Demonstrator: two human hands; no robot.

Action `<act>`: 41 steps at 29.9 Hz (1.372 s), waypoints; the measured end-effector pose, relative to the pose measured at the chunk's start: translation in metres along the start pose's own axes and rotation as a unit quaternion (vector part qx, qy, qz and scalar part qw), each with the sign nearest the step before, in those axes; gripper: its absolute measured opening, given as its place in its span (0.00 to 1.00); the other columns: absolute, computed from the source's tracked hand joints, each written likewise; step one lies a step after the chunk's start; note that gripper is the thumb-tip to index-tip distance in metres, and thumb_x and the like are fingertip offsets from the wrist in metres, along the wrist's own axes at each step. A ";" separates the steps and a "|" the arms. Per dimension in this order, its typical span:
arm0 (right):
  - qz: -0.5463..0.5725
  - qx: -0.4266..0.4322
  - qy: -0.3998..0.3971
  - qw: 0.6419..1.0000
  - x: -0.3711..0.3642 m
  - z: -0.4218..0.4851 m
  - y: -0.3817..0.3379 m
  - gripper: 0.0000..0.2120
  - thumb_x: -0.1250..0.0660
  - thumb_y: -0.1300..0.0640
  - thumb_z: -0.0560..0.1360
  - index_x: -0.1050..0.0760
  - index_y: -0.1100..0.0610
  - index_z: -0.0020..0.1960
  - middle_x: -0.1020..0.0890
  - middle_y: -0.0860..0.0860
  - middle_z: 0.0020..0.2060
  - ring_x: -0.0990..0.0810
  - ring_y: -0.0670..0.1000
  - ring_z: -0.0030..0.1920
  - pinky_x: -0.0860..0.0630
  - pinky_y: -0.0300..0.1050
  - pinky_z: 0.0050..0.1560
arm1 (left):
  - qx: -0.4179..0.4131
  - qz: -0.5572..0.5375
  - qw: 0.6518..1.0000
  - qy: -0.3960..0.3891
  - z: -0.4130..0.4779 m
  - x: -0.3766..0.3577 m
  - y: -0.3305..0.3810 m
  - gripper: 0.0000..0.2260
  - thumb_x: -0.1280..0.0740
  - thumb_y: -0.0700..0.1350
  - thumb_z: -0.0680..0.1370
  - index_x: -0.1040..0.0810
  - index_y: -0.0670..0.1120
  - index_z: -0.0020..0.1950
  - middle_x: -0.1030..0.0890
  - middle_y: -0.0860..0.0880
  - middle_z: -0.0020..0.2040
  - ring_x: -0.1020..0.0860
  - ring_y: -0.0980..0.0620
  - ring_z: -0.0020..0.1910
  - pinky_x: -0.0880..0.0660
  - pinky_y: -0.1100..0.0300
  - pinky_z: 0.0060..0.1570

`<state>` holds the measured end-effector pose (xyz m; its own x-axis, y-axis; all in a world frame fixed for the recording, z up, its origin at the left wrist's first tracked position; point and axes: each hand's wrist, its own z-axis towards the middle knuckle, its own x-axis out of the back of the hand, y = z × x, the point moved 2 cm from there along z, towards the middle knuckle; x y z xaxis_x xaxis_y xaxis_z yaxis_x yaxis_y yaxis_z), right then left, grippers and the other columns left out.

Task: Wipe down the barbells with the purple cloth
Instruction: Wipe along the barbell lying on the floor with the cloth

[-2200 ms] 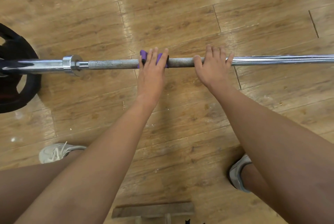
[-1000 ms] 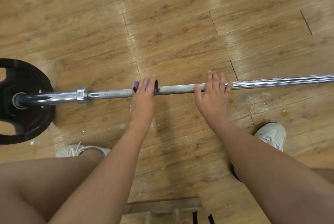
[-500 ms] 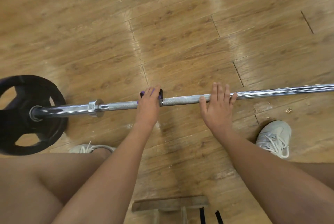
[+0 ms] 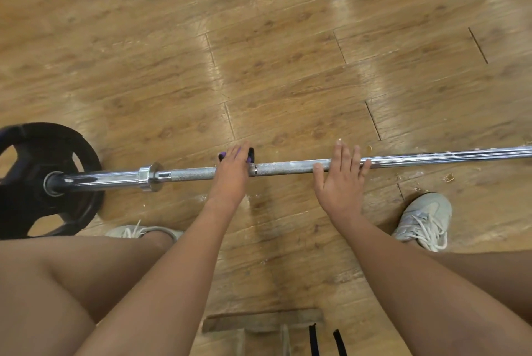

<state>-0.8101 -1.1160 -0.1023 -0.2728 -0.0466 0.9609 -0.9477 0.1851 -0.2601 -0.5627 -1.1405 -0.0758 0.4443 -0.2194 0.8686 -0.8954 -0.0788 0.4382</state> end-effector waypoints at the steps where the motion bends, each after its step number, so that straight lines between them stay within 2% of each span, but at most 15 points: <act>1: 0.002 -0.001 -0.001 1.000 0.000 -0.001 0.000 0.34 0.50 0.40 0.83 0.45 0.61 0.81 0.37 0.57 0.79 0.49 0.60 0.81 0.56 0.64 0.79 | -0.003 0.005 1.000 0.000 -0.002 -0.001 0.002 0.15 0.40 0.31 0.78 0.30 0.47 0.61 0.24 0.48 0.56 0.28 0.45 0.59 0.32 0.47 0.59; 2: 0.004 -0.001 -0.004 1.000 0.000 -0.002 0.000 0.34 0.50 0.40 0.83 0.45 0.61 0.81 0.38 0.57 0.79 0.49 0.60 0.81 0.56 0.64 0.79 | -0.007 0.007 1.000 0.000 -0.007 -0.004 0.003 0.16 0.40 0.31 0.79 0.30 0.47 0.62 0.24 0.49 0.56 0.27 0.46 0.59 0.33 0.48 0.59; 4: 0.005 -0.001 -0.009 1.000 -0.001 -0.004 0.001 0.34 0.51 0.40 0.83 0.45 0.61 0.81 0.38 0.57 0.79 0.50 0.60 0.81 0.57 0.64 0.79 | -0.014 0.009 1.000 0.013 -0.026 -0.012 0.004 0.22 0.39 0.30 0.78 0.30 0.46 0.70 0.25 0.47 0.64 0.29 0.45 0.67 0.33 0.47 0.63; 6: 0.004 -0.002 -0.007 1.000 -0.001 -0.005 0.002 0.34 0.51 0.40 0.83 0.45 0.62 0.81 0.38 0.58 0.79 0.50 0.61 0.81 0.56 0.64 0.78 | 0.002 0.005 0.999 0.031 -0.049 -0.018 0.005 0.28 0.38 0.28 0.78 0.34 0.45 0.77 0.32 0.42 0.76 0.37 0.43 0.77 0.34 0.44 0.70; 8: 0.004 -0.003 -0.007 1.000 0.000 -0.006 0.001 0.34 0.51 0.40 0.83 0.44 0.63 0.81 0.37 0.58 0.78 0.49 0.61 0.80 0.55 0.65 0.78 | 0.014 0.010 0.999 0.033 -0.063 -0.020 0.005 0.30 0.38 0.28 0.78 0.36 0.45 0.79 0.37 0.41 0.79 0.43 0.44 0.80 0.32 0.43 0.69; 12: -0.002 -0.003 -0.008 1.000 -0.001 -0.006 0.001 0.34 0.51 0.41 0.83 0.44 0.63 0.80 0.36 0.59 0.78 0.48 0.62 0.80 0.54 0.65 0.78 | -0.020 0.057 0.998 0.031 -0.035 -0.013 0.010 0.28 0.37 0.28 0.77 0.34 0.43 0.76 0.31 0.39 0.74 0.38 0.43 0.75 0.40 0.41 0.73; 15: 0.003 -0.004 -0.019 1.000 -0.002 -0.004 0.001 0.34 0.51 0.41 0.83 0.45 0.63 0.81 0.37 0.58 0.78 0.49 0.61 0.81 0.55 0.65 0.78 | -0.035 0.083 0.996 0.011 -0.022 -0.014 0.005 0.26 0.37 0.28 0.75 0.32 0.45 0.72 0.27 0.44 0.66 0.31 0.42 0.70 0.39 0.46 0.70; 16: 0.005 -0.006 -0.021 1.000 -0.002 -0.004 0.001 0.34 0.51 0.41 0.83 0.45 0.62 0.81 0.37 0.58 0.78 0.49 0.61 0.81 0.55 0.65 0.79 | -0.030 0.067 0.997 0.017 -0.028 -0.013 0.006 0.27 0.37 0.27 0.75 0.32 0.45 0.72 0.28 0.43 0.68 0.32 0.42 0.71 0.38 0.46 0.70; 20: 0.004 0.004 -0.007 1.000 -0.003 -0.003 0.003 0.34 0.52 0.40 0.83 0.45 0.62 0.81 0.37 0.58 0.79 0.49 0.61 0.81 0.55 0.65 0.79 | 0.010 0.018 0.999 0.047 -0.066 -0.014 0.010 0.33 0.38 0.27 0.77 0.37 0.46 0.79 0.39 0.44 0.80 0.45 0.47 0.81 0.36 0.47 0.72; 23: 0.001 0.014 0.005 1.000 -0.005 -0.006 0.006 0.33 0.51 0.41 0.84 0.45 0.61 0.81 0.37 0.58 0.79 0.48 0.60 0.81 0.56 0.64 0.79 | 0.024 0.012 0.998 0.049 -0.053 -0.013 0.017 0.29 0.38 0.27 0.77 0.34 0.44 0.77 0.34 0.43 0.77 0.42 0.47 0.78 0.38 0.45 0.73; 27: 0.000 0.017 0.001 1.000 -0.004 -0.008 0.007 0.33 0.51 0.41 0.84 0.45 0.61 0.81 0.37 0.57 0.79 0.49 0.59 0.81 0.56 0.63 0.79 | 0.009 0.070 0.997 0.012 -0.022 -0.012 0.014 0.28 0.37 0.27 0.74 0.33 0.46 0.72 0.28 0.46 0.69 0.34 0.46 0.71 0.40 0.48 0.70; 31: -0.001 0.019 -0.001 1.000 -0.002 -0.012 0.008 0.33 0.51 0.41 0.84 0.45 0.61 0.81 0.38 0.57 0.79 0.49 0.59 0.81 0.57 0.62 0.79 | -0.002 0.067 0.998 0.009 -0.043 -0.016 0.012 0.31 0.36 0.28 0.76 0.36 0.45 0.77 0.34 0.44 0.76 0.40 0.46 0.77 0.41 0.43 0.74; 35: -0.003 0.018 -0.004 1.000 -0.001 -0.019 0.009 0.33 0.51 0.41 0.84 0.44 0.61 0.81 0.37 0.57 0.79 0.49 0.59 0.81 0.55 0.63 0.79 | 0.005 0.047 0.999 0.021 -0.081 -0.024 0.014 0.35 0.38 0.26 0.77 0.42 0.47 0.81 0.41 0.44 0.81 0.48 0.48 0.81 0.37 0.45 0.73; 37: -0.009 0.019 -0.005 1.000 -0.002 -0.023 0.011 0.33 0.51 0.40 0.84 0.44 0.61 0.81 0.37 0.57 0.79 0.49 0.59 0.81 0.55 0.63 0.79 | 0.009 0.045 0.999 0.017 -0.082 -0.025 0.015 0.35 0.39 0.26 0.78 0.43 0.47 0.82 0.42 0.44 0.81 0.50 0.49 0.81 0.41 0.44 0.76; 41: -0.017 0.012 -0.001 1.000 -0.002 -0.034 0.012 0.32 0.49 0.42 0.84 0.42 0.62 0.80 0.36 0.58 0.78 0.48 0.59 0.80 0.53 0.64 0.79 | 0.006 0.061 0.998 0.004 -0.063 -0.019 0.022 0.31 0.39 0.30 0.80 0.42 0.45 0.81 0.40 0.43 0.80 0.47 0.46 0.81 0.48 0.44 0.77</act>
<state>-0.8155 -1.0804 -0.1041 -0.2413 -0.0553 0.9689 -0.9601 0.1593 -0.2300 -0.5887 -1.0771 -0.0684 0.3330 -0.2207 0.9167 -0.9428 -0.0631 0.3273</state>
